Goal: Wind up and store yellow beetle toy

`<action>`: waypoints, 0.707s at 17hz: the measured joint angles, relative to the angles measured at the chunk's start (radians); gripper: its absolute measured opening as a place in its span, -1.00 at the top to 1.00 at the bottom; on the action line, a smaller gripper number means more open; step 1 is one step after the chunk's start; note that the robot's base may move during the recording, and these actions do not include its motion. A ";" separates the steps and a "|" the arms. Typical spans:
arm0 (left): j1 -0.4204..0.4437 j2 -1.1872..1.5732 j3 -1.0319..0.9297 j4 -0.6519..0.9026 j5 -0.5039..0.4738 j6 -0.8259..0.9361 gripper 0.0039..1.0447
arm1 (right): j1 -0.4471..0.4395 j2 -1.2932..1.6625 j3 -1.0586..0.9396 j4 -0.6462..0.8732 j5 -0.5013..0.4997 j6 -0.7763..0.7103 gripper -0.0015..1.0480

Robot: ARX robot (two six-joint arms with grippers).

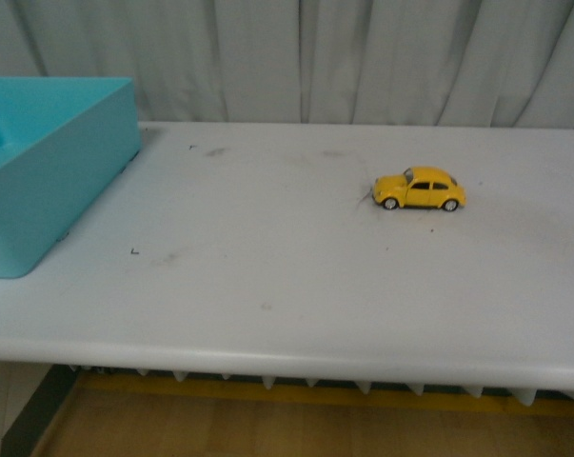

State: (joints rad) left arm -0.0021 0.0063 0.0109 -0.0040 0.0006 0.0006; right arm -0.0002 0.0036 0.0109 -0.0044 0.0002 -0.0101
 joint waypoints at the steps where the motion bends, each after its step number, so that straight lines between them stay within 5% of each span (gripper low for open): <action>1: 0.000 0.000 0.000 0.001 -0.002 -0.002 -0.88 | 0.000 0.000 0.000 0.000 0.000 -0.001 -0.87; 12: 0.000 0.000 0.000 0.001 -0.001 0.000 -0.88 | 0.000 0.000 0.000 0.000 0.000 0.000 -0.87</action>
State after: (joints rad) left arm -0.0021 0.0063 0.0109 -0.0032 -0.0006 0.0002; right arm -0.0002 0.0036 0.0109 -0.0048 0.0002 -0.0101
